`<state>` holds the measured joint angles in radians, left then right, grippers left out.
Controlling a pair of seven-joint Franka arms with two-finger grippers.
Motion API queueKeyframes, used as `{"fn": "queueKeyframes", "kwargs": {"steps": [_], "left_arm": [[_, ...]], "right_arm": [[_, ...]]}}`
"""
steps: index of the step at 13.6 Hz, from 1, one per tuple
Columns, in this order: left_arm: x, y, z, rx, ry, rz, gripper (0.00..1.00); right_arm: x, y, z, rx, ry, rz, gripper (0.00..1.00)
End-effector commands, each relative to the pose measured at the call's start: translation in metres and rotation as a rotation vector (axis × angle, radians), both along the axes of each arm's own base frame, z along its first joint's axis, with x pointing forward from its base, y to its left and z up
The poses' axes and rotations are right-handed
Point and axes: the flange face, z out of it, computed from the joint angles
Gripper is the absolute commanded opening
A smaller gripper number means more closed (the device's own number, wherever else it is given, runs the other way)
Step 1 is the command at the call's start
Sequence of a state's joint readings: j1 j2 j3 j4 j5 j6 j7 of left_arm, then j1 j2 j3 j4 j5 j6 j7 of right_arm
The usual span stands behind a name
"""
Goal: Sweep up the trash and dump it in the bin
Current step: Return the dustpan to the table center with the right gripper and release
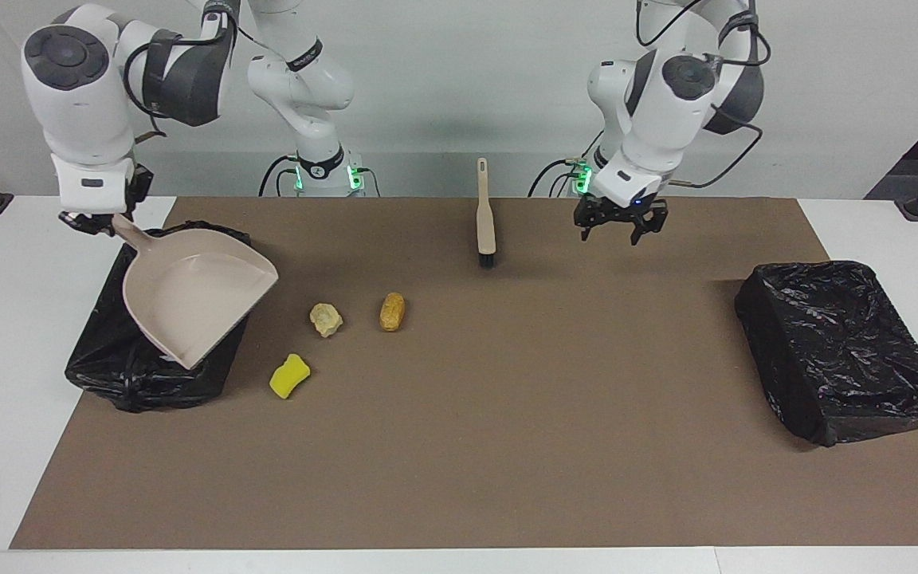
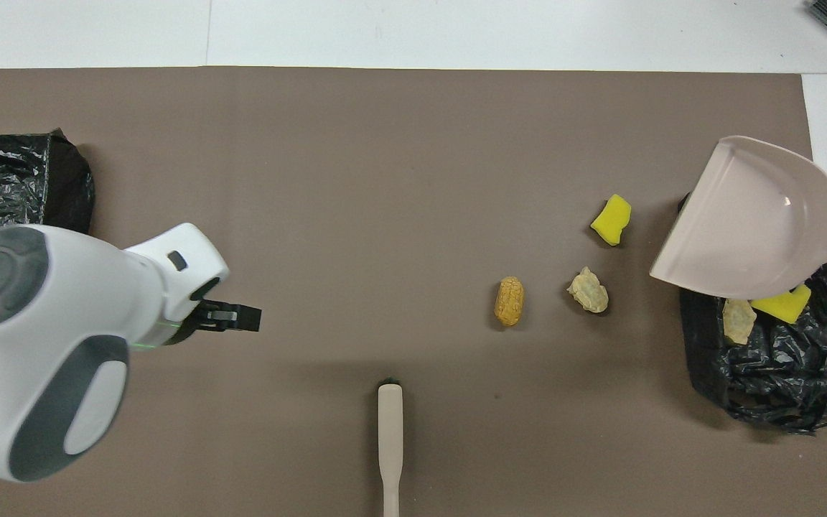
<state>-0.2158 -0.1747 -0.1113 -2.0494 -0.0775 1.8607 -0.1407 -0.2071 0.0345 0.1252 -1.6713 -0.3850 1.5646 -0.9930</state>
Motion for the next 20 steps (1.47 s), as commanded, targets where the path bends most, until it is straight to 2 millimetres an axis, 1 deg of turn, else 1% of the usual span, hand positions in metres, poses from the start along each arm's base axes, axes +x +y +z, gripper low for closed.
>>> {"fn": "queueKeyframes", "kwargs": {"steps": [1, 2, 3, 4, 5, 7, 8, 9, 10, 11, 12, 13, 15, 16, 18, 20], "left_arm": [[0.016, 0.034, 0.054, 0.015, -0.011, -0.05, 1.0], [0.021, 0.049, 0.07, 0.011, -0.028, -0.063, 1.0], [0.024, 0.062, 0.09, 0.006, -0.053, -0.072, 1.0], [0.024, 0.072, 0.102, 0.009, -0.044, -0.083, 1.0], [0.025, 0.077, 0.116, 0.01, -0.042, -0.097, 1.0], [0.038, 0.078, 0.128, 0.024, -0.035, -0.102, 1.0], [0.045, 0.079, 0.133, 0.021, -0.026, -0.101, 1.0], [0.053, 0.078, 0.136, 0.018, -0.022, -0.102, 1.0], [0.056, 0.078, 0.133, 0.018, -0.001, -0.103, 1.0], [0.059, 0.083, 0.13, 0.018, 0.01, -0.096, 1.0], [0.062, 0.092, 0.131, 0.014, 0.007, -0.079, 1.0], [0.064, 0.088, 0.135, 0.014, 0.0, -0.087, 1.0], [0.073, 0.091, 0.136, 0.011, -0.005, -0.079, 1.0], [0.075, 0.094, 0.137, 0.011, 0.0, -0.075, 1.0], [0.082, 0.101, 0.138, 0.012, 0.003, -0.062, 1.0], [0.082, 0.103, 0.139, 0.012, 0.007, -0.059, 1.0]], "right_arm": [[-0.007, 0.031, -0.02, 0.066, -0.063, -0.246, 0.0], [-0.002, 0.055, -0.029, 0.057, -0.082, -0.301, 0.0], [0.003, 0.075, -0.04, 0.057, -0.094, -0.369, 0.0], [0.009, 0.101, -0.05, 0.09, -0.119, -0.433, 0.0], [0.017, 0.121, -0.064, 0.109, -0.136, -0.51, 0.0], [0.029, 0.165, -0.09, 0.139, -0.166, -0.612, 0.0], [0.035, 0.185, -0.098, 0.162, -0.192, -0.648, 0.0], [0.04, 0.202, -0.105, 0.192, -0.208, -0.688, 0.0], [0.045, 0.222, -0.107, 0.221, -0.213, -0.725, 0.0], [0.047, 0.257, -0.113, 0.237, -0.216, -0.739, 0.0], [0.051, 0.284, -0.121, 0.24, -0.227, -0.771, 0.0], [0.056, 0.302, -0.127, 0.242, -0.232, -0.811, 0.0], [0.054, 0.356, -0.138, 0.251, -0.226, -0.852, 0.0], [0.058, 0.378, -0.143, 0.259, -0.238, -0.884, 0.0], [0.058, 0.429, -0.169, 0.275, -0.257, -0.934, 0.0], [0.062, 0.467, -0.194, 0.306, -0.273, -0.967, 0.0]]}}
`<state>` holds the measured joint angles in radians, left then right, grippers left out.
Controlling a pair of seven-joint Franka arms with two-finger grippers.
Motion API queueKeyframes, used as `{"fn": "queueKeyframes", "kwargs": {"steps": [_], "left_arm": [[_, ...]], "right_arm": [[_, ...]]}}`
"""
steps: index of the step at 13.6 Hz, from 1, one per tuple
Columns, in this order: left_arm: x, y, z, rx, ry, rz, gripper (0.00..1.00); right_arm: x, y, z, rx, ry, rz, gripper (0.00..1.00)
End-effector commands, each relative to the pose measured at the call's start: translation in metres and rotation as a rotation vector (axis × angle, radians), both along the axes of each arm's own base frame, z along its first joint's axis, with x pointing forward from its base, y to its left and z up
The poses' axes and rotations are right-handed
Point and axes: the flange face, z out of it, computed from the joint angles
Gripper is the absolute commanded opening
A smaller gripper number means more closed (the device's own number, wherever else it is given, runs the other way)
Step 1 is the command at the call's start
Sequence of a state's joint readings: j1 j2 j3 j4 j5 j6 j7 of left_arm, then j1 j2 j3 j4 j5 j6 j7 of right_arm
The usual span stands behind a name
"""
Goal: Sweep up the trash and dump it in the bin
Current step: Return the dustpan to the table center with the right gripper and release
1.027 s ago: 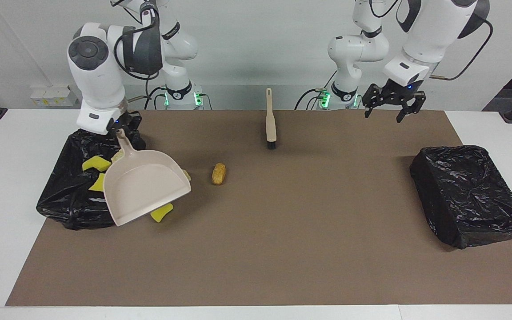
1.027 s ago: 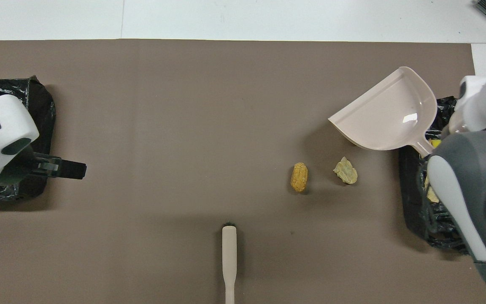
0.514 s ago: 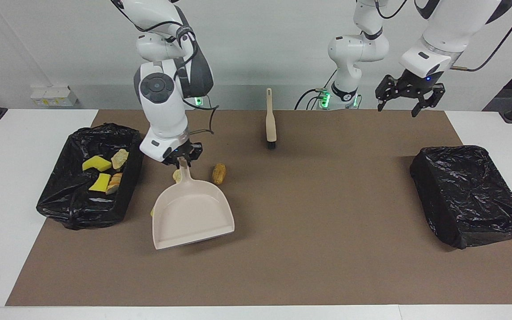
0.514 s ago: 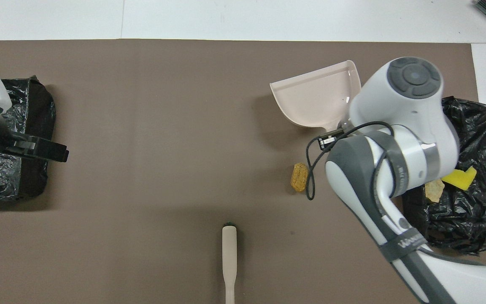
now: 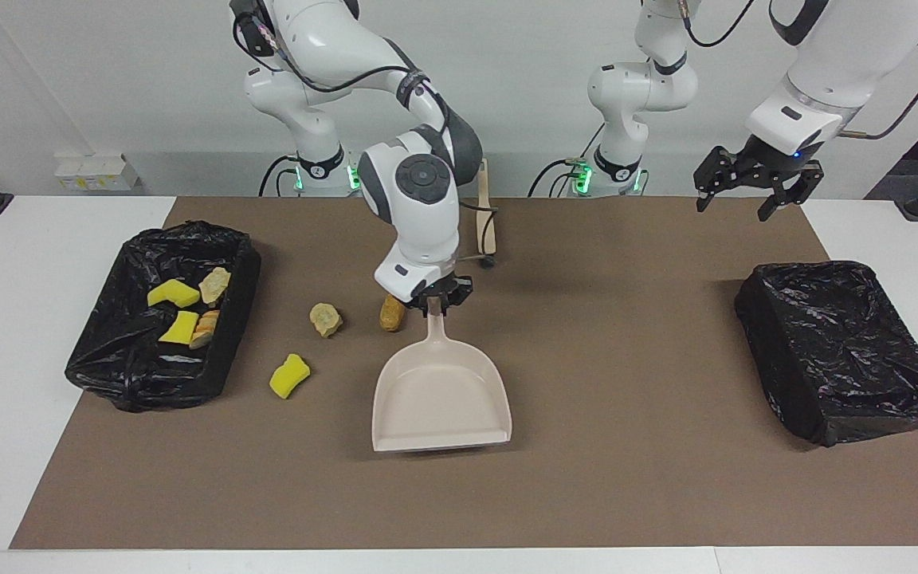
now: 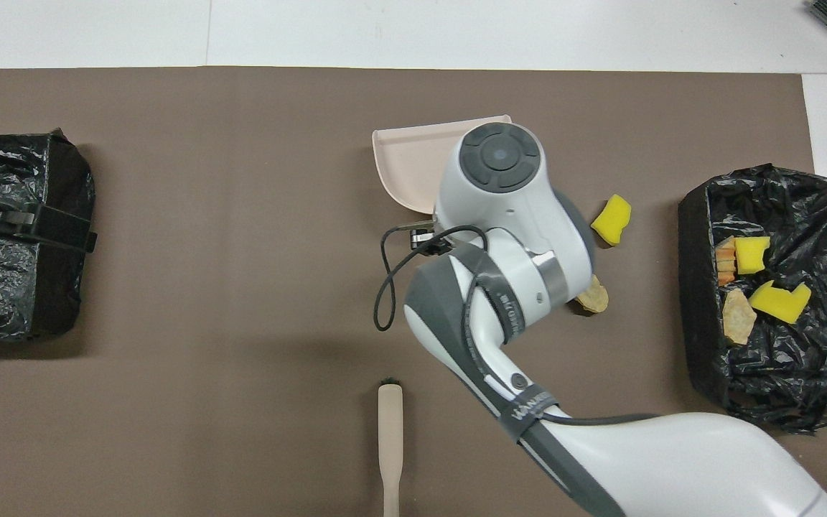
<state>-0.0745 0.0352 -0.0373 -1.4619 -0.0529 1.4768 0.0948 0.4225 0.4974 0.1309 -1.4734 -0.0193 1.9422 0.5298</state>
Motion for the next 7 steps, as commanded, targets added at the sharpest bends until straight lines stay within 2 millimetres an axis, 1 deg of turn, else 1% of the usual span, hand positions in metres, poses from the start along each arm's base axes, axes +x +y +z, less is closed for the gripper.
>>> {"fn": "queueKeyframes", "kwargs": {"steps": [1, 2, 3, 4, 6, 7], "left_arm": [[0.003, 0.004, 0.01, 0.02, -0.001, -0.005, 1.0], [0.0, 0.006, 0.013, 0.016, -0.006, -0.01, 1.0], [-0.003, 0.012, 0.011, 0.016, 0.005, -0.006, 1.0], [-0.006, 0.014, 0.012, 0.016, 0.005, -0.002, 1.0], [-0.007, 0.013, 0.011, 0.016, 0.006, -0.004, 1.0], [-0.008, 0.009, 0.011, 0.016, 0.008, -0.004, 1.0]], "right_arm": [[0.016, 0.045, -0.031, 0.049, -0.026, -0.048, 0.0], [0.011, 0.06, -0.043, 0.056, -0.035, -0.046, 0.0], [0.01, 0.064, -0.051, 0.06, -0.036, -0.049, 0.0], [0.01, 0.064, -0.053, 0.06, -0.031, -0.051, 0.0], [0.007, 0.065, -0.053, 0.059, -0.024, -0.053, 0.0], [0.007, 0.065, -0.054, 0.055, -0.018, -0.068, 0.04]]}}
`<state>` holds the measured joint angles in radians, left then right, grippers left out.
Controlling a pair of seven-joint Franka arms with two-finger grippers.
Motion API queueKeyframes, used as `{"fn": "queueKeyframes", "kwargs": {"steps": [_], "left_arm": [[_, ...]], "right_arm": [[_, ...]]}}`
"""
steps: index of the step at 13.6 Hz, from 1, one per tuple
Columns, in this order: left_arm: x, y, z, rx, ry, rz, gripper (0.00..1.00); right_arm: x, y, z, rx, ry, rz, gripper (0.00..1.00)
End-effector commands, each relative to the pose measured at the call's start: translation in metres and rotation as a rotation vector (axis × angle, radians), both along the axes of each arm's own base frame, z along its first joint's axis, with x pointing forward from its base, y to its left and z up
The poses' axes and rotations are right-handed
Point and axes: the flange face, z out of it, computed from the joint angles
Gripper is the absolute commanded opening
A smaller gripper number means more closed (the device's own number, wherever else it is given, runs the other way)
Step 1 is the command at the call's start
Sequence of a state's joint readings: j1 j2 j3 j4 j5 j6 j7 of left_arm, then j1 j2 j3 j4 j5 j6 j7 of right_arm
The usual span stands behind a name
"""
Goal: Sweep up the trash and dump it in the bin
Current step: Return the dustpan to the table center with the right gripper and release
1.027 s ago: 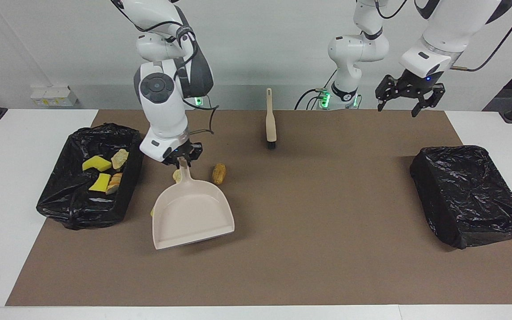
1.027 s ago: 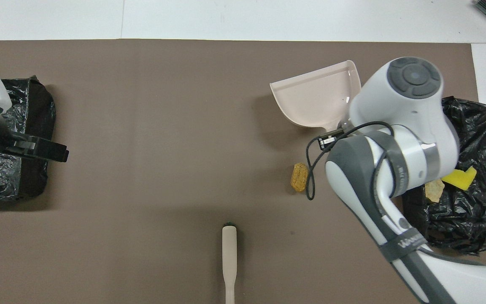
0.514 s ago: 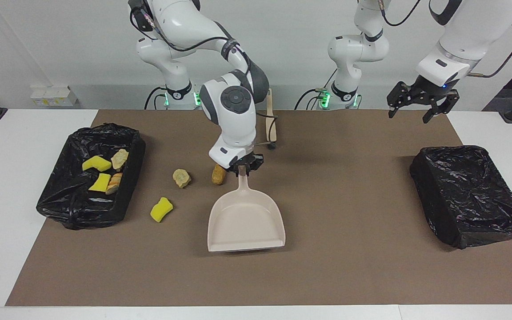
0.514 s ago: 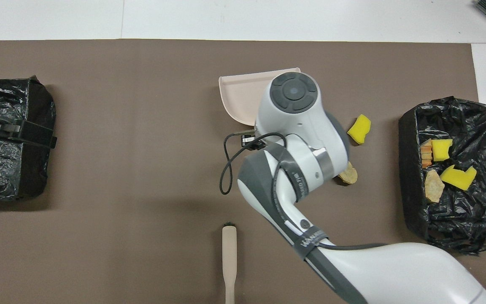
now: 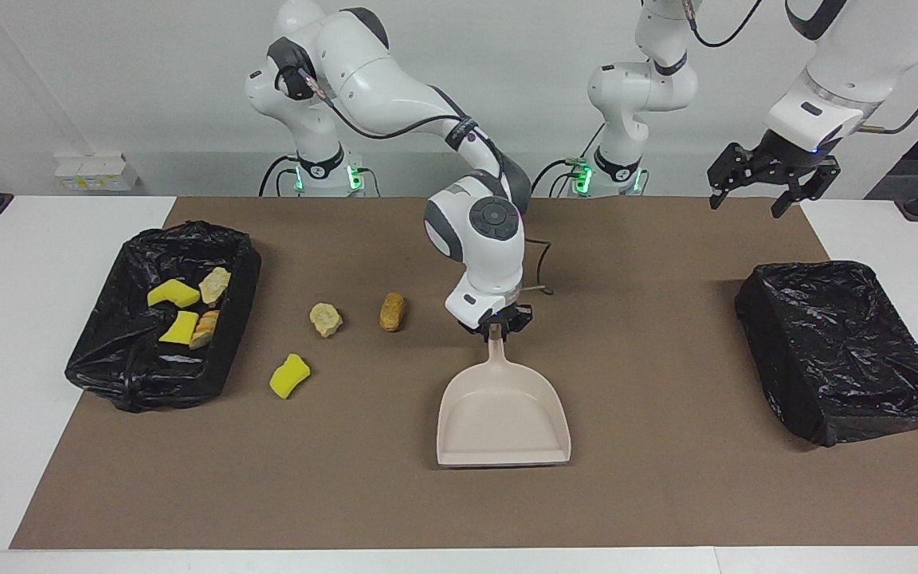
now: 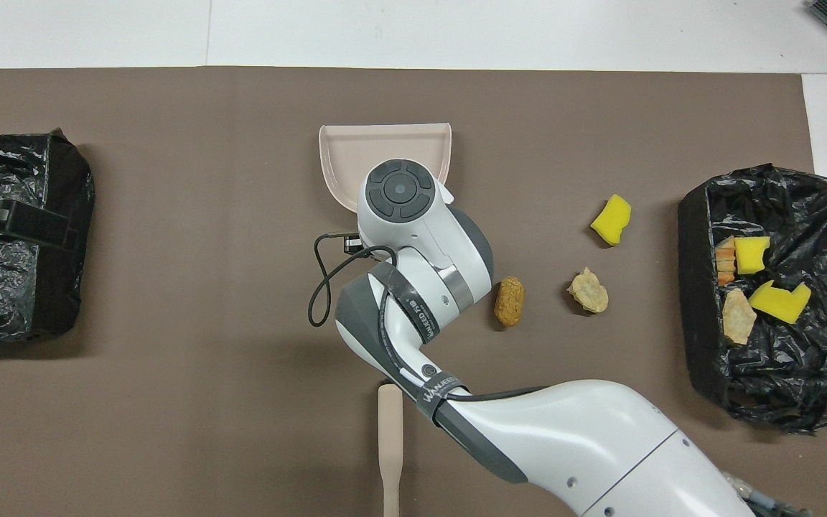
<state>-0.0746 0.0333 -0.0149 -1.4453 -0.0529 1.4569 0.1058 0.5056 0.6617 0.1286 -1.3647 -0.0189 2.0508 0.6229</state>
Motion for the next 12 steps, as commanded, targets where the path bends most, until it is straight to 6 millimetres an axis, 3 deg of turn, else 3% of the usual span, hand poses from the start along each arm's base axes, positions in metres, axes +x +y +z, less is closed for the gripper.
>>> {"fn": "queueKeyframes", "kwargs": {"steps": [1, 2, 3, 4, 8, 12], "left_arm": [[-0.005, -0.004, 0.004, 0.015, 0.0, -0.014, 1.0], [-0.004, -0.005, 0.005, 0.014, -0.008, -0.023, 1.0], [-0.003, -0.006, 0.005, 0.015, -0.01, -0.026, 1.0], [-0.003, -0.004, 0.003, 0.02, 0.002, -0.023, 1.0], [-0.003, -0.012, 0.003, 0.019, -0.001, -0.035, 1.0], [-0.004, -0.007, 0.005, 0.03, -0.01, -0.024, 1.0]], "right_arm": [[0.004, 0.0, 0.004, 0.014, 0.015, -0.062, 0.15], [0.005, -0.001, 0.006, 0.015, 0.015, -0.076, 0.23], [0.006, -0.003, 0.011, 0.023, 0.013, -0.084, 0.48], [0.007, -0.005, 0.017, 0.036, 0.014, -0.093, 0.99], [0.012, -0.017, 0.049, 0.077, -0.008, -0.114, 1.0], [-0.011, -0.021, 0.08, 0.07, 0.021, -0.101, 1.0]]}}
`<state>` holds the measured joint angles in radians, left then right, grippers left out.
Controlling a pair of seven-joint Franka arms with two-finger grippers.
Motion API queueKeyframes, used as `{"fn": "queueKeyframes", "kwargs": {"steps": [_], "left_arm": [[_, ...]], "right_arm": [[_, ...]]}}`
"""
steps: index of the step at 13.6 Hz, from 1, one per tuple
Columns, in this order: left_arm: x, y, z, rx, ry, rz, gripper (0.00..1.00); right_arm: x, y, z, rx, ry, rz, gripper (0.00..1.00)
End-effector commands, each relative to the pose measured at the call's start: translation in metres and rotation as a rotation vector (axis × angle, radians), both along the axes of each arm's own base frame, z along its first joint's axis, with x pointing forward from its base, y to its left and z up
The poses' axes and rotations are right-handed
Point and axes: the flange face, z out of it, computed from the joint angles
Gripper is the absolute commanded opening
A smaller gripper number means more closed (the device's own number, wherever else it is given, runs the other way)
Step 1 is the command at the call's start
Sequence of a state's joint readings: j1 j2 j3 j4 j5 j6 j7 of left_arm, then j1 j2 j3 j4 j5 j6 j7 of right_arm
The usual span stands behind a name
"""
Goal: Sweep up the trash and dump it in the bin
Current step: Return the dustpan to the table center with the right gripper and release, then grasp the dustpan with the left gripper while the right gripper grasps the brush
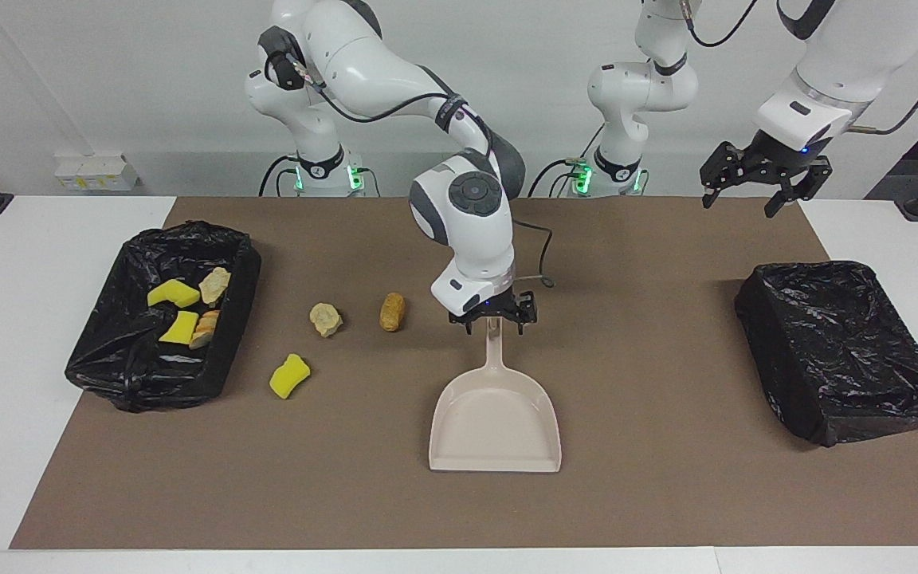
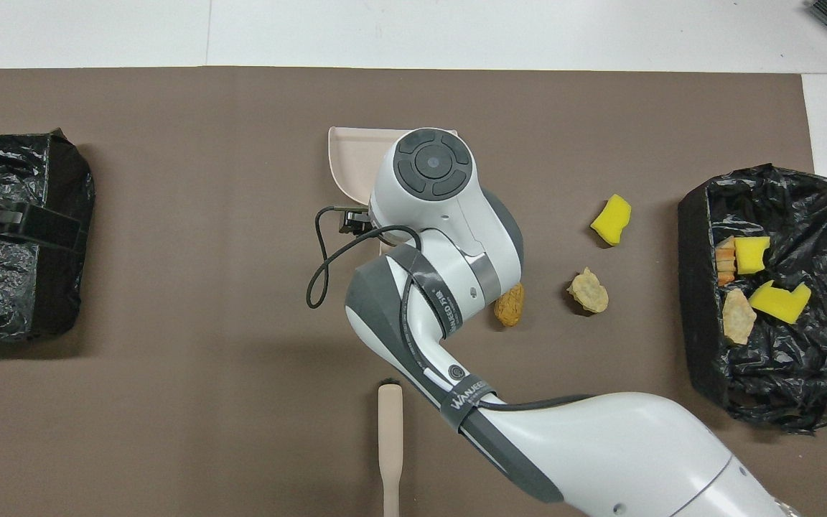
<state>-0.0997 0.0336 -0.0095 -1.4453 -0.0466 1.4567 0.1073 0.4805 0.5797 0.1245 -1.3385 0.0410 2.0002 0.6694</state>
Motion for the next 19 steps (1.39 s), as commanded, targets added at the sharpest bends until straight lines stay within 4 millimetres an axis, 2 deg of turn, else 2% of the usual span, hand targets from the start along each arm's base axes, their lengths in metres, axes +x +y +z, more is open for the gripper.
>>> {"fn": "queueKeyframes", "kwargs": {"steps": [1, 3, 5, 6, 7, 9, 11, 12, 13, 16, 17, 19], "left_arm": [[-0.004, 0.001, 0.005, 0.023, -0.009, 0.002, 1.0], [-0.005, -0.002, 0.004, 0.022, -0.002, -0.009, 1.0], [-0.005, 0.006, 0.004, 0.023, 0.002, 0.011, 1.0], [-0.004, 0.002, 0.005, 0.017, -0.004, 0.005, 1.0], [-0.004, 0.002, 0.004, 0.016, -0.005, 0.006, 1.0], [-0.004, -0.001, 0.005, 0.012, -0.013, 0.002, 1.0], [-0.004, -0.01, 0.001, 0.011, -0.011, -0.018, 1.0], [-0.004, -0.01, 0.002, 0.011, -0.013, -0.019, 1.0], [-0.004, -0.012, 0.002, 0.009, -0.013, -0.023, 1.0], [-0.003, -0.022, -0.004, 0.008, -0.019, -0.037, 1.0], [-0.003, -0.026, -0.006, 0.007, -0.023, -0.041, 1.0], [-0.004, -0.031, -0.007, 0.007, -0.022, -0.052, 1.0]], "right_arm": [[-0.028, -0.007, 0.016, -0.009, 0.051, 0.004, 1.0], [-0.057, -0.003, 0.023, -0.015, 0.083, 0.014, 1.0], [-0.096, 0.004, 0.026, -0.035, 0.143, 0.041, 1.0], [-0.119, 0.014, 0.025, -0.05, 0.155, 0.059, 1.0], [-0.132, 0.016, 0.023, -0.063, 0.172, 0.009, 1.0], [-0.156, 0.012, 0.015, -0.066, 0.235, -0.082, 1.0], [-0.191, 0.019, 0.009, -0.089, 0.263, -0.082, 1.0], [-0.204, 0.015, 0.005, -0.1, 0.274, -0.091, 1.0], [-0.226, 0.018, 0.002, -0.087, 0.312, -0.085, 1.0], [-0.269, 0.002, -0.016, -0.062, 0.377, -0.112, 1.0], [-0.288, 0.008, -0.019, -0.052, 0.385, -0.091, 1.0], [-0.307, 0.01, -0.032, -0.058, 0.376, -0.063, 1.0]]}}
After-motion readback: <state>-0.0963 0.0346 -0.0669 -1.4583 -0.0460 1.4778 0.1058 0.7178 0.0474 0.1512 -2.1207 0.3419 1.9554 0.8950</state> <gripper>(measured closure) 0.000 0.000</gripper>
